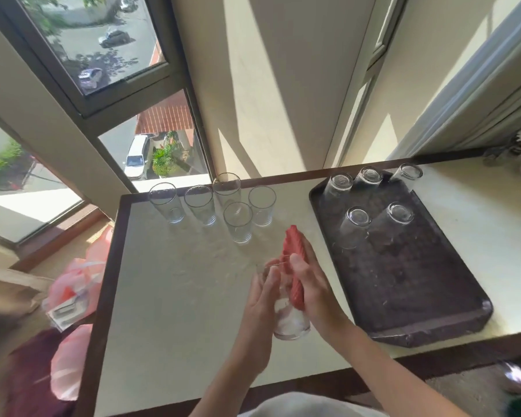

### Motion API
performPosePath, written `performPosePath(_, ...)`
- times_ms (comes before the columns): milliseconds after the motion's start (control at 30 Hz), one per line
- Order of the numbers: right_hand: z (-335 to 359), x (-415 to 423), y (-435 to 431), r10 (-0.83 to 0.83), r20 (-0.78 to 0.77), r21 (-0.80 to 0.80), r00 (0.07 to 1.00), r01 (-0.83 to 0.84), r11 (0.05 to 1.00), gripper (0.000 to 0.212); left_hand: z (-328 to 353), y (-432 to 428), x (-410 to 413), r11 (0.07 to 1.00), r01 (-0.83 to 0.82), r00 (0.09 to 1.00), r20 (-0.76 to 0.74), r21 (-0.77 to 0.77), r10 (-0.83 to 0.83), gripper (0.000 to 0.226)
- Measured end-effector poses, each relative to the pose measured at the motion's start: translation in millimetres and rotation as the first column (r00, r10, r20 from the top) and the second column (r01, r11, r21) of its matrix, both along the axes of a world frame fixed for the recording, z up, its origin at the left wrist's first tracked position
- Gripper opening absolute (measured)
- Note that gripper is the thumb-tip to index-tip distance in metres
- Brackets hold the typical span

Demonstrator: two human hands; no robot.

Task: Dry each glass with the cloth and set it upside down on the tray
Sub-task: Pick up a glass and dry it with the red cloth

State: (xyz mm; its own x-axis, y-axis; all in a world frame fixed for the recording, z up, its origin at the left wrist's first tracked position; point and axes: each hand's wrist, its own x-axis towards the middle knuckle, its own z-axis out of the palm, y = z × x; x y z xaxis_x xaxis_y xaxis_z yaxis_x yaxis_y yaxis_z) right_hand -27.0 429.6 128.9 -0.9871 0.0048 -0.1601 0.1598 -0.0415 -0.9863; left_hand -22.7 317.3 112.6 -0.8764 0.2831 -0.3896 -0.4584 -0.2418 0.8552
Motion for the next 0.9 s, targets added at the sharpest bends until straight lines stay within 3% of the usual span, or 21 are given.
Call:
performPosePath(67, 6, 3, 1, -0.02, -0.04, 0.078, 0.999, 0.023, 0.997, 0.06, 3, 7, -4, 0.999, -0.023, 0.999, -0.031, -0.035, 0.022, 0.06)
performPosePath(100, 8, 10, -1, -0.02, -0.094, 0.194, 0.995, 0.038, 0.98, 0.06, 5, 10, -7, 0.998, -0.039, 0.998, -0.041, -0.048, 0.037, 0.062)
performPosePath(167, 4, 25, -7, 0.051, -0.213, 0.487, 0.976, 0.061, 0.871, 0.065, 8, 15, -13, 0.993, -0.109, 0.994, -0.028, -0.051, 0.108, 0.067)
performPosePath(233, -5, 28, -2, 0.108, -0.269, 0.593, 0.957, 0.076, 0.802, 0.068, 7, 21, -17, 0.984, -0.171, 0.985, -0.004, -0.052, 0.171, 0.072)
performPosePath(267, -7, 22, 4, 0.092, -0.268, 0.546, 0.959, 0.073, 0.835, 0.066, 7, 24, -17, 0.981, -0.183, 0.983, -0.003, -0.069, 0.183, 0.07)
performPosePath(333, -4, 4, 19, -0.003, -0.183, 0.261, 0.983, 0.052, 0.964, 0.058, 11, 32, -15, 0.984, -0.169, 0.986, -0.004, -0.057, 0.169, 0.061)
performPosePath(400, 1, -9, 31, -0.061, -0.076, 0.046, 0.995, 0.064, 0.997, 0.054, 13, 39, -14, 0.988, -0.15, 0.989, -0.009, -0.032, 0.15, 0.059)
performPosePath(600, 3, 13, 24, -0.065, -0.316, 0.313, 0.946, 0.169, 0.935, 0.06, 17, 47, -23, 0.988, -0.142, 0.989, -0.033, -0.054, 0.141, 0.074)
performPosePath(667, 0, 6, 31, -0.064, -0.284, 0.261, 0.957, 0.141, 0.955, 0.057, 18, 48, -23, 0.987, -0.154, 0.988, -0.004, -0.034, 0.154, 0.066)
performPosePath(733, 0, -6, 41, -0.082, -0.155, 0.084, 0.984, 0.096, 0.992, 0.053, 20, 49, -22, 0.984, -0.177, 0.984, 0.003, -0.01, 0.177, 0.053)
performPosePath(800, -2, -15, 45, -0.084, -0.042, -0.023, 0.996, 0.083, 0.996, 0.053, 23, 52, -20, 0.988, -0.151, 0.988, -0.002, -0.026, 0.151, 0.056)
performPosePath(900, 4, -3, 35, -0.115, -0.115, 0.061, 0.987, 0.122, 0.991, 0.054, 23, 53, -22, 0.991, -0.115, 0.993, -0.029, -0.073, 0.113, 0.074)
